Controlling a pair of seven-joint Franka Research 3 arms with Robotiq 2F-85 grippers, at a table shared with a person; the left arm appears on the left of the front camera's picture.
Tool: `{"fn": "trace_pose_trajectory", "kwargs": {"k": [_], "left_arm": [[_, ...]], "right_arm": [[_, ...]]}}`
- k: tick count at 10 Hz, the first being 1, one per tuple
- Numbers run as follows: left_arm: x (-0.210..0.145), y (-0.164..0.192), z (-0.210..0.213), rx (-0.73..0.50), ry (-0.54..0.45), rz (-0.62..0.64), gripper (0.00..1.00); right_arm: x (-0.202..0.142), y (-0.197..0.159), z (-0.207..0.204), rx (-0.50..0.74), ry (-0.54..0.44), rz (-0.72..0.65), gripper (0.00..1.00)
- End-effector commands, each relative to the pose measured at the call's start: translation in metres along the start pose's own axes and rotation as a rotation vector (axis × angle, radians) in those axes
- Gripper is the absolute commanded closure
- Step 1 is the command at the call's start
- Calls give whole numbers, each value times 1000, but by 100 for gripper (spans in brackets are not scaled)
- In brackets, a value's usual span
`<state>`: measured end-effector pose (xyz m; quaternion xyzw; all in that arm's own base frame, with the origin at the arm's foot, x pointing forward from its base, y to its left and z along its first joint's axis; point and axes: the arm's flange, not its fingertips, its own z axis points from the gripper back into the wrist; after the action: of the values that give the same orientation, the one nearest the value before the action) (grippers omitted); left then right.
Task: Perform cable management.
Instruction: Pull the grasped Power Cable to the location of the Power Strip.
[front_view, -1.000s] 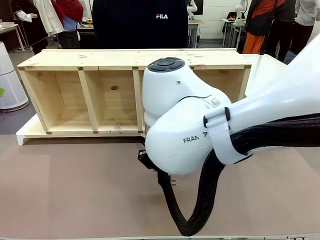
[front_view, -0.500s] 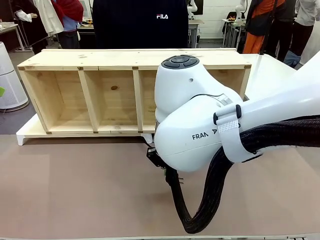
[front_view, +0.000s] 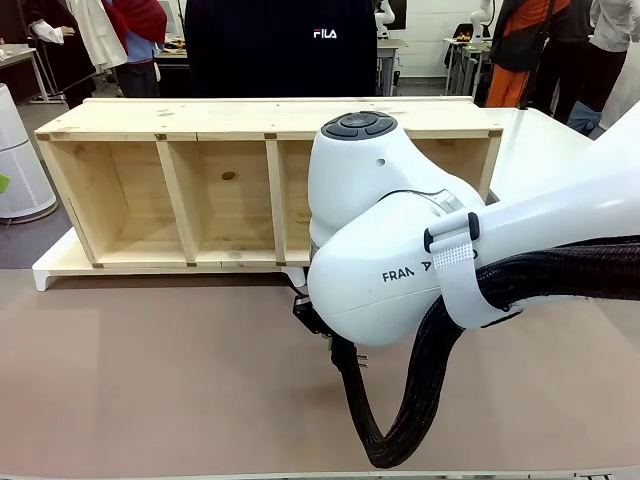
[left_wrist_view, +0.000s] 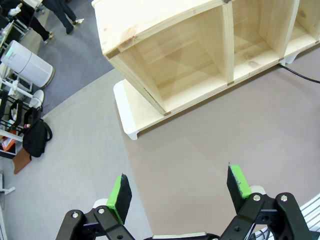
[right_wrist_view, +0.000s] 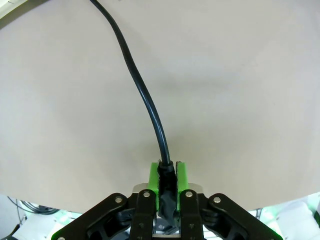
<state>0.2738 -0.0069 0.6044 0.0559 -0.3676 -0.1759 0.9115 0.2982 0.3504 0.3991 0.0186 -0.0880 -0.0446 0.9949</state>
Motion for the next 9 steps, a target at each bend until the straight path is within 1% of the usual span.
{"fn": "trace_pose_trajectory", "kwargs": {"k": [1,5,9], "left_arm": [[0,0,0,2,-2,7,0],[0,0,0,2,-2,7,0],[0,0,0,2,-2,7,0]], "right_arm": [[0,0,1,4,6,-1,84],[0,0,0,-2,-1,0,84],[-34,-21,1,-37,7,19,84]]}}
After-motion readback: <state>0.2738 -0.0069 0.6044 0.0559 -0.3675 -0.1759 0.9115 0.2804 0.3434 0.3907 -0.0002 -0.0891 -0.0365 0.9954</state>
